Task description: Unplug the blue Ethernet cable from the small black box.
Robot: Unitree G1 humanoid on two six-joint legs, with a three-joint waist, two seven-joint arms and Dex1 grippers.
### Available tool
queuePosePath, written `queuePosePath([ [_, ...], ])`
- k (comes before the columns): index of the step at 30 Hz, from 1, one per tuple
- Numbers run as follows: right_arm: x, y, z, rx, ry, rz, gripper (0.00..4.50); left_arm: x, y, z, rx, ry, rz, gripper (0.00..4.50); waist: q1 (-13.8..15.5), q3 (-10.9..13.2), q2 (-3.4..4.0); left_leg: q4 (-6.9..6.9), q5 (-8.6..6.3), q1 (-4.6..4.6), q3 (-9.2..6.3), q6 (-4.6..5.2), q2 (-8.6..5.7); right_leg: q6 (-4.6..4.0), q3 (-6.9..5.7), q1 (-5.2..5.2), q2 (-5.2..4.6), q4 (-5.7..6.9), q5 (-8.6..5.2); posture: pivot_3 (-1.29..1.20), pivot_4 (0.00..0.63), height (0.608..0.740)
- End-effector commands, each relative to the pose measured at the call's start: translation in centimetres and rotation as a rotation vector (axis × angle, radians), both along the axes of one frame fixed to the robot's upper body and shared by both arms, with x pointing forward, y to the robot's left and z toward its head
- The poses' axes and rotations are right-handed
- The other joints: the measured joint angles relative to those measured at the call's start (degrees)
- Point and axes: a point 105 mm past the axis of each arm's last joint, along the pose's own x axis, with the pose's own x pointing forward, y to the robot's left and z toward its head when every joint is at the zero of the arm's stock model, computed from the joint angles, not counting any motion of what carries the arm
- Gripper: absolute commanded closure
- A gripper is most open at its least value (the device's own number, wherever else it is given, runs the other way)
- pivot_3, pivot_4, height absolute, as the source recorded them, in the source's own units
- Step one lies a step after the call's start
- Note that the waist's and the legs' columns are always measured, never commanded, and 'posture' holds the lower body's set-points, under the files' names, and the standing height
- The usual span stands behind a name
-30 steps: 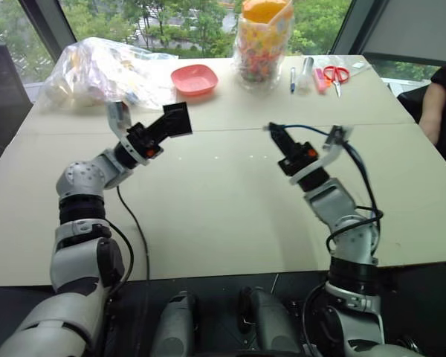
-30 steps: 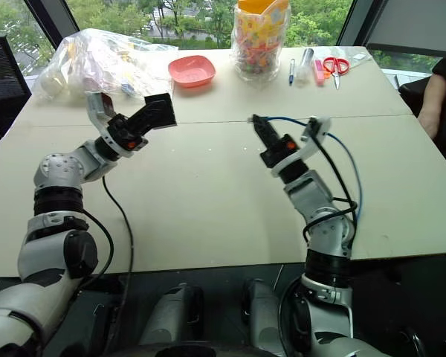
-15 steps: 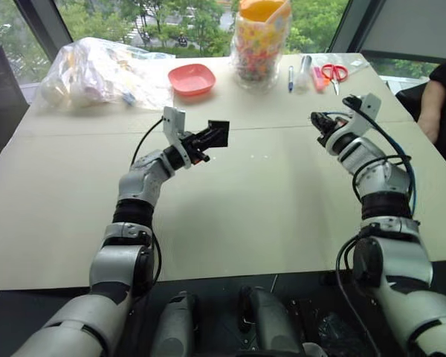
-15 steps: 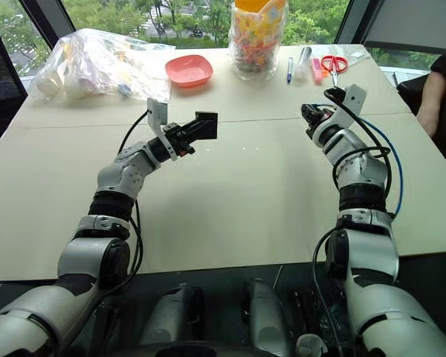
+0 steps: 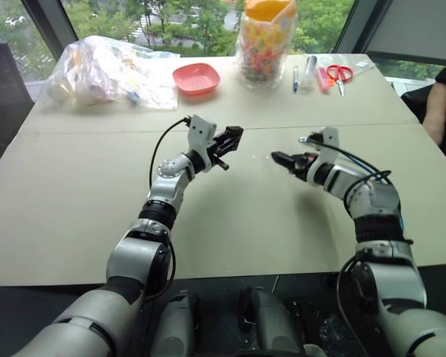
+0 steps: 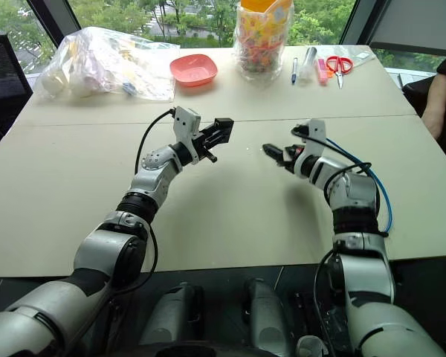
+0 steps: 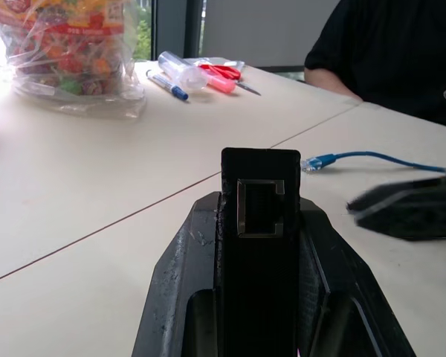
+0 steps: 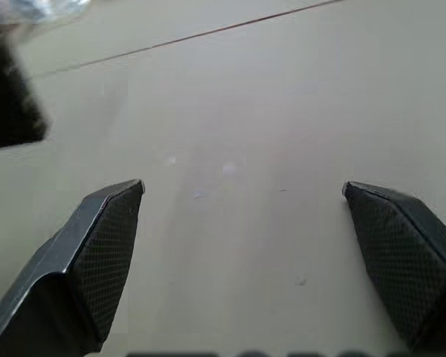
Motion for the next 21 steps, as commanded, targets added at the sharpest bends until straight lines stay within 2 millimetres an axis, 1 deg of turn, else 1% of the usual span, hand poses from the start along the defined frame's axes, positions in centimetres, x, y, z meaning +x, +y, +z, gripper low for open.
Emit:
queuePosePath([
  [1,-2.3,2.0,3.3,0.021,-0.110,0.070,0.03,0.2,-1.0,1.0,0.014,-0.054,-0.001,3.96,-0.1,0.0,0.00,0.01,0.00,-0.01,0.00,0.00,0.00,0.01,0.00,-0.01,-0.01,0.00,0.00,0.00,0.150,0.740],
  [3,-3.1,2.2,3.3,0.023,-0.120,0.058,0.03,0.2,-1.4,0.6,0.023,-0.045,0.001,3.96,0.0,0.0,0.00,0.05,0.00,0.00,0.01,0.00,0.01,0.01,-0.01,0.00,-0.01,-0.01,0.00,0.00,0.150,0.740],
  [5,-3.5,2.1,3.6,0.040,-0.131,0.036,0.03,0.2,-1.6,0.2,0.037,-0.035,0.002,3.96,-0.1,0.0,0.00,0.10,-0.01,0.04,-0.05,-0.01,0.04,0.01,-0.06,0.06,-0.01,-0.01,0.00,0.00,0.150,0.740],
  [6,-3.5,2.1,3.7,0.045,-0.136,0.028,0.00,0.2,-1.7,0.0,0.044,-0.033,0.003,2.93,0.0,0.0,0.00,0.10,-0.01,0.04,-0.05,-0.01,0.04,0.00,-0.07,0.06,-0.01,-0.01,0.01,0.00,0.150,0.740],
  [7,-3.6,1.9,3.8,0.049,-0.143,0.014,0.00,0.2,-1.6,-0.2,0.047,-0.024,0.010,2.66,0.0,0.0,0.00,0.10,-0.01,0.04,-0.07,-0.01,0.05,0.00,-0.09,0.06,0.00,-0.01,0.01,0.00,0.150,0.740],
  [11,-3.6,1.0,4.1,0.050,-0.166,-0.027,0.00,0.2,-1.5,-0.9,0.066,-0.007,0.003,0.96,0.0,0.0,0.00,0.06,-0.01,0.00,-0.06,-0.01,0.05,-0.01,-0.10,0.04,0.00,-0.04,-0.01,0.00,0.150,0.740],
  [13,-3.7,0.6,4.2,0.042,-0.178,-0.032,0.00,0.0,-1.1,-1.0,0.061,0.012,-0.035,0.17,0.0,0.0,0.00,0.06,-0.02,0.00,-0.05,0.00,0.04,-0.01,-0.10,0.04,0.00,-0.05,-0.01,0.00,0.150,0.740],
  [18,-4.8,-0.6,4.7,0.018,-0.226,-0.024,0.00,-0.7,2.5,0.3,0.014,0.026,-0.118,0.17,-0.4,0.0,0.00,0.03,-0.02,0.00,-0.04,0.00,0.07,-0.02,-0.09,0.00,0.03,-0.05,-0.01,0.00,0.150,0.740],
  [21,-5.8,-1.0,5.2,0.018,-0.258,-0.001,0.00,-2.3,5.1,1.3,0.008,0.045,-0.148,0.17,-0.5,0.0,0.01,0.00,-0.02,0.04,-0.03,0.00,0.14,-0.04,-0.06,0.00,0.11,-0.03,-0.03,0.00,0.150,0.740],
])
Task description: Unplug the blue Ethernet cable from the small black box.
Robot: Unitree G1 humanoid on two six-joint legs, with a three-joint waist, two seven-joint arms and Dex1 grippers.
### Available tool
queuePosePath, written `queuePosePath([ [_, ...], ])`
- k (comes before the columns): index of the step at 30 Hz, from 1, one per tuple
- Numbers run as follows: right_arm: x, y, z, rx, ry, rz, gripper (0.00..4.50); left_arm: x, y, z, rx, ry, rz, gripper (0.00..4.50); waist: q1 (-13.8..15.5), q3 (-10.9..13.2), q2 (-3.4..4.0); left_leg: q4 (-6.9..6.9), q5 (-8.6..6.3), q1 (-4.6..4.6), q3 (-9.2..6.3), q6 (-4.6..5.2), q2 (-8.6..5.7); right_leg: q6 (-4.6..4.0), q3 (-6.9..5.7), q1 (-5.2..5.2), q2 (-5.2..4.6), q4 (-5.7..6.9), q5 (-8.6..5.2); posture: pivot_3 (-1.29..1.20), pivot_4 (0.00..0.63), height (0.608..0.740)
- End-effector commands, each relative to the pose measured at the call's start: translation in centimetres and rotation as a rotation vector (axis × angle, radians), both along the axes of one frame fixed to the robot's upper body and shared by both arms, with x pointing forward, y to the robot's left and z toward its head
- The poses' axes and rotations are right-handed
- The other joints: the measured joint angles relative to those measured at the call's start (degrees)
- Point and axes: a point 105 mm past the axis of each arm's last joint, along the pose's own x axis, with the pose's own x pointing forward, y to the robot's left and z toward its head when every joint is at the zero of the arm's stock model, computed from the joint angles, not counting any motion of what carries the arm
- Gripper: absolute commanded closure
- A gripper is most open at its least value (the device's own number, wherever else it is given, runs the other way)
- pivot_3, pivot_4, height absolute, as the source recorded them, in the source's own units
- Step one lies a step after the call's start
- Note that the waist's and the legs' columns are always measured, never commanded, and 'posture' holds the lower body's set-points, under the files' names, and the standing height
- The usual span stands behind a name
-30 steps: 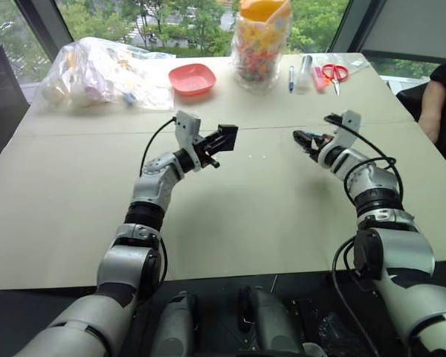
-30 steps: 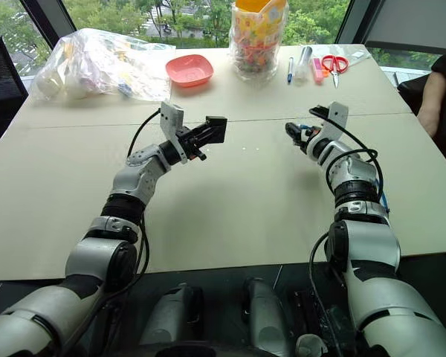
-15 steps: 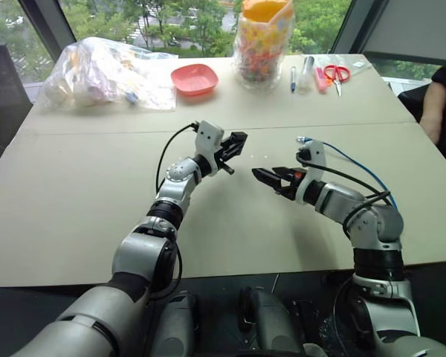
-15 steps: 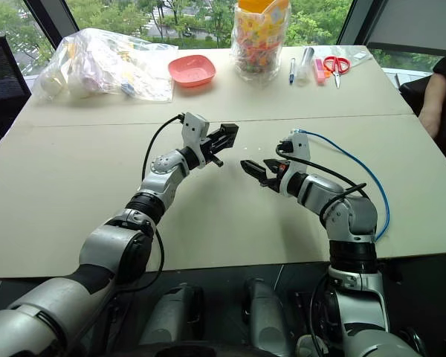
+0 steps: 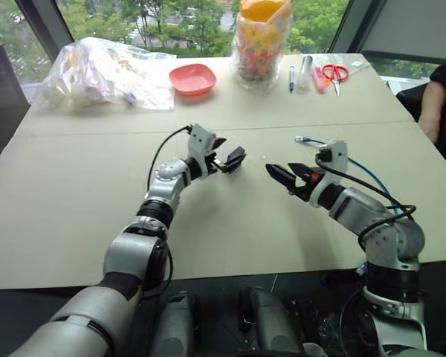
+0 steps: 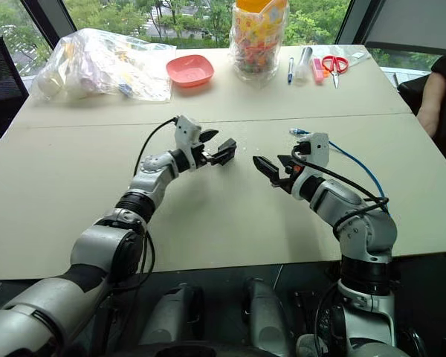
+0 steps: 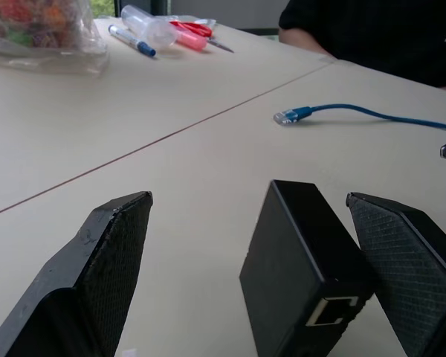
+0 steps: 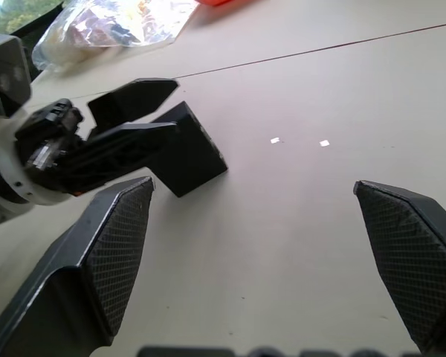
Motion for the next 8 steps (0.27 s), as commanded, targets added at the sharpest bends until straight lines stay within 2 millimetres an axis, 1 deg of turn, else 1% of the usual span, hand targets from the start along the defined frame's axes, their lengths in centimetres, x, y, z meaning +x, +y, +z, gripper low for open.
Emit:
queuePosePath([
  [1,-1.5,0.0,2.4,0.003,-0.116,0.052,0.00,-2.1,2.2,2.4,-0.033,-0.005,-0.050,0.17,0.1,0.0,0.00,-0.01,0.00,0.00,-0.01,0.00,0.01,-0.02,0.01,0.01,0.02,0.00,-0.01,0.00,0.150,0.740],
  [3,-2.5,0.0,2.4,-0.022,-0.134,0.083,0.00,-4.2,3.9,2.5,-0.005,0.023,-0.058,0.17,0.2,0.0,0.01,-0.01,0.00,-0.01,-0.03,0.00,0.02,-0.03,0.03,0.00,0.04,0.01,-0.02,0.00,0.150,0.740],
  [5,-3.3,0.2,2.2,-0.049,-0.145,0.105,0.00,-6.0,4.9,2.4,0.021,0.058,-0.058,0.17,0.3,0.0,0.02,-0.01,0.00,-0.01,-0.03,0.00,0.02,-0.03,0.04,0.01,0.02,0.00,-0.02,0.00,0.150,0.740],
  [8,-3.8,0.5,2.0,-0.066,-0.160,0.120,0.00,-7.3,5.8,2.4,0.027,0.093,-0.030,0.17,0.6,0.0,0.02,0.07,0.00,0.02,-0.07,-0.02,-0.02,-0.14,0.02,0.09,-0.03,-0.03,-0.10,0.00,0.150,0.740],
])
